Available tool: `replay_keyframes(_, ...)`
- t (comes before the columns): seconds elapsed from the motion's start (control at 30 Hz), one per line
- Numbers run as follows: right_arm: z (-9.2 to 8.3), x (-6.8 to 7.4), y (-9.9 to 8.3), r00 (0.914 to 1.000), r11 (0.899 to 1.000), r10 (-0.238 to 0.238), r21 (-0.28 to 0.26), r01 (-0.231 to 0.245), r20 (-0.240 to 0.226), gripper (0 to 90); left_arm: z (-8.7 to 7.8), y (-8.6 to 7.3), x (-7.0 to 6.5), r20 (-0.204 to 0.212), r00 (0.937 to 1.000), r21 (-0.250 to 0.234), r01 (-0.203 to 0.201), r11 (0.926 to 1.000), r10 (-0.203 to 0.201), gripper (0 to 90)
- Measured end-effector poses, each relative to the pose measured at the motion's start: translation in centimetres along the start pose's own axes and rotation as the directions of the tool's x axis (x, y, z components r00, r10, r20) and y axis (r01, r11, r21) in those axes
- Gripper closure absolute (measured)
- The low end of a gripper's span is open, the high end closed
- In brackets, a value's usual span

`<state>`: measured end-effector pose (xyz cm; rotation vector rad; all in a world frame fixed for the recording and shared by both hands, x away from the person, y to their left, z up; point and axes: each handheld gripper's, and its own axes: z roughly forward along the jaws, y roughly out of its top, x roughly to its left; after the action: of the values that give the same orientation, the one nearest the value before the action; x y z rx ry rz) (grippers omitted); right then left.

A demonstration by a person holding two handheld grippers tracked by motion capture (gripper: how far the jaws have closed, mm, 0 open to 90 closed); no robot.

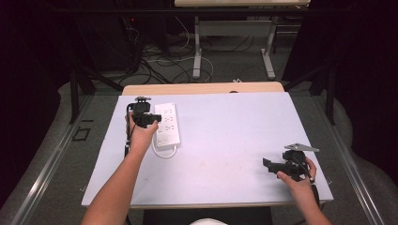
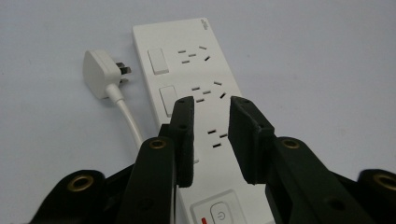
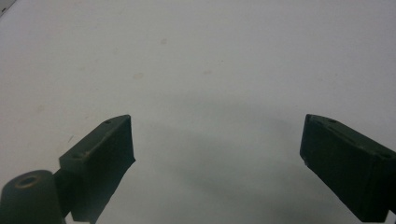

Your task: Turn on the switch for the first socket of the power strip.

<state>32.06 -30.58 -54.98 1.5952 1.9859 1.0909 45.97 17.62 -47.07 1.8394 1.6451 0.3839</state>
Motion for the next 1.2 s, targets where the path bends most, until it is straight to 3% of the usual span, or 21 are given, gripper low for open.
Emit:
replay_keyframes(0.3,0.1,0.0,0.0,1.0,1.0,0.003,0.004,-0.003,-0.006,9.7,1.0,0.0,0.4,-0.028,0.9993,0.043,0.027,0.9987,-0.026,81.2)
replay_keyframes(0.47,0.1,-0.1,0.0,1.0,1.0,-0.001,0.002,0.001,-0.008,9.8,1.7,0.0,0.5,-0.048,0.9987,0.075,0.02,0.997,-0.017,84.5)
replay_keyframes(0.7,0.1,-0.1,0.0,0.9999,1.0,0.003,0.007,-0.003,-0.011,10.1,2.5,-0.1,0.5,-0.056,0.9977,0.083,0.042,0.9956,-0.038,87.9)
replay_keyframes(0.93,0.1,-0.1,0.0,1.0,1.0,0.002,0.006,-0.002,-0.01,10.4,3.2,-0.1,0.6,-0.051,0.9979,0.139,0.048,0.9892,-0.041,90.0)
replay_keyframes(1.2,0.1,-0.1,0.0,0.9999,1.0,0.001,0.006,0.0,-0.012,10.7,3.9,-0.3,0.4,-0.049,0.9976,0.156,0.055,0.9862,-0.048,90.0)
